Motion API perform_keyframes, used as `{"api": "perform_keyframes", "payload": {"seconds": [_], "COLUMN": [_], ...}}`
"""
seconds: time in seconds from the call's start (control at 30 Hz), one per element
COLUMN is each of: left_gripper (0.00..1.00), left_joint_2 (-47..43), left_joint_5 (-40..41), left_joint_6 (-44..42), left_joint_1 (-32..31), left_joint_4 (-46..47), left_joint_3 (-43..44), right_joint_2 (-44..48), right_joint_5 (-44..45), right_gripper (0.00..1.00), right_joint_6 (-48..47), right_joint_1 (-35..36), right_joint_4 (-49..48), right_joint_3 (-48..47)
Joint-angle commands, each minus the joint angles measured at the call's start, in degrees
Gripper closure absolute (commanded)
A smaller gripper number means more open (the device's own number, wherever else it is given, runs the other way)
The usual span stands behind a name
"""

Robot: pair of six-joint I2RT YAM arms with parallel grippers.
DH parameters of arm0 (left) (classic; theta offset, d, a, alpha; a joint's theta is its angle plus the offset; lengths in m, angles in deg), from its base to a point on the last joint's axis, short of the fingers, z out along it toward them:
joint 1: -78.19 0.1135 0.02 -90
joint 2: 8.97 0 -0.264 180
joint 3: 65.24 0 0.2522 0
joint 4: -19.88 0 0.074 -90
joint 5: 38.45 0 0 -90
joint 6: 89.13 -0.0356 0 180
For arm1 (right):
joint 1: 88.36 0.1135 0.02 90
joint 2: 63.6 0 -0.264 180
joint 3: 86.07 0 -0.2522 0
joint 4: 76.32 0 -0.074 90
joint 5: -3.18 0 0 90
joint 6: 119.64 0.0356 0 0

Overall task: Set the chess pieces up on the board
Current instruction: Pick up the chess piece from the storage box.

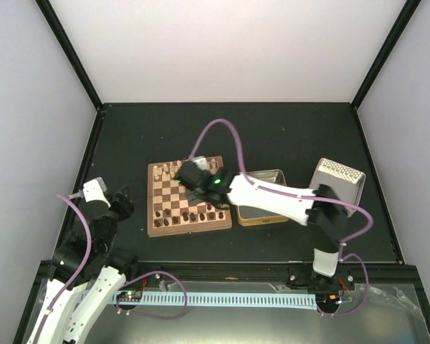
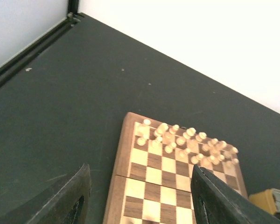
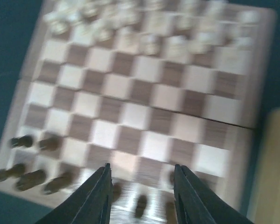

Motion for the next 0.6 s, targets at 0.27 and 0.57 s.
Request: {"api": "perform_keyframes", "payload": {"seconds": [0.27, 0.57], "left_gripper": [0.32, 0.36], "left_joint_2": [3.27, 11.16], "left_joint_5": [-25.94, -35.10], "left_joint_6": [-10.62, -8.08], "left_joint_1": [0.25, 0.25], "left_joint_4": [14.19, 24.50], "left_joint_3": [-3.96, -5.86], "right_joint_2": [22.52, 17.40], "right_joint_5": [-5.47, -13.91], "right_gripper": [0.59, 0.63], "right_joint_6": [2.08, -1.76], "right_joint_1": [-21.37, -27.08], "right_joint_4": [-19.30, -23.55], "right_joint_3": [35.35, 36.83]}}
